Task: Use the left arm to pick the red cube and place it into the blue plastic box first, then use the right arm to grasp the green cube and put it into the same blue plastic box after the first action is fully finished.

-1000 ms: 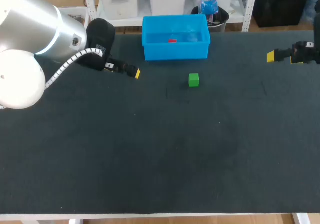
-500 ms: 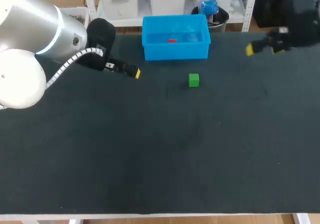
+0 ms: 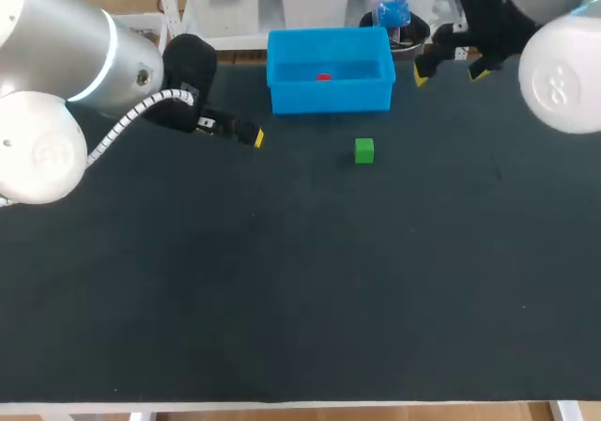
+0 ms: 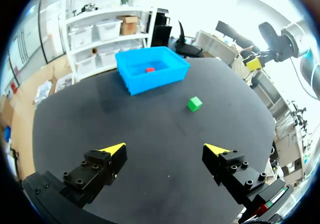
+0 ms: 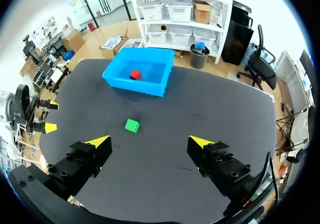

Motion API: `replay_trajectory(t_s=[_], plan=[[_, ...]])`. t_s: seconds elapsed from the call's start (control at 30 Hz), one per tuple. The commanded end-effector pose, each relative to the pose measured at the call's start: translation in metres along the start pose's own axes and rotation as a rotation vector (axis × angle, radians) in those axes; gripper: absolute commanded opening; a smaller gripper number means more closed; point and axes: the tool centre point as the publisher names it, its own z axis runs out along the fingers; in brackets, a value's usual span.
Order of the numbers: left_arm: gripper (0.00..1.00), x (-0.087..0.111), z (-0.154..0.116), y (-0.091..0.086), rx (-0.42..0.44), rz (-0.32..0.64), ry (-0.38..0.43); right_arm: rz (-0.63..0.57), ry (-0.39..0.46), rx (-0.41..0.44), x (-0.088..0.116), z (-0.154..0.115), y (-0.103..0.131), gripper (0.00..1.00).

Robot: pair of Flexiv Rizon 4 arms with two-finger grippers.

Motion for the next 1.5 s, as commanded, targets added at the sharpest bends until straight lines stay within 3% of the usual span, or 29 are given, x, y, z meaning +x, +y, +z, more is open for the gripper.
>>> replay_trajectory(t_s=[0.03,0.57,0.8,1.07,1.13,1.23,1.5], plan=[[1.0,0.0,0.0,0.001,0.007,0.002,-0.002,0.002,-0.008,0.025,0.003,-0.001,0.002,1.0],[1.0,0.0,0.0,0.001,0.007,0.002,-0.002,0.002,-0.008,0.025,0.003,-0.001,0.002,1.0],[1.0,0.0,0.0,0.001,0.007,0.002,-0.002,0.054,0.113,0.096,-0.004,0.017,0.019,1.0],[1.0,0.0,0.0,0.001,0.007,0.002,-0.002,0.15,0.158,0.168,-0.005,0.041,0.046,1.0],[1.0,0.0,0.0,0.001,0.007,0.002,-0.002,0.179,0.177,0.169,-0.004,0.048,0.053,1.0],[1.0,0.0,0.0,0.001,0.007,0.002,-0.002,0.226,0.188,0.081,-0.001,0.059,0.062,1.0],[1.0,0.0,0.0,0.001,0.007,0.002,-0.002,0.226,0.188,0.081,-0.001,0.059,0.062,1.0]])
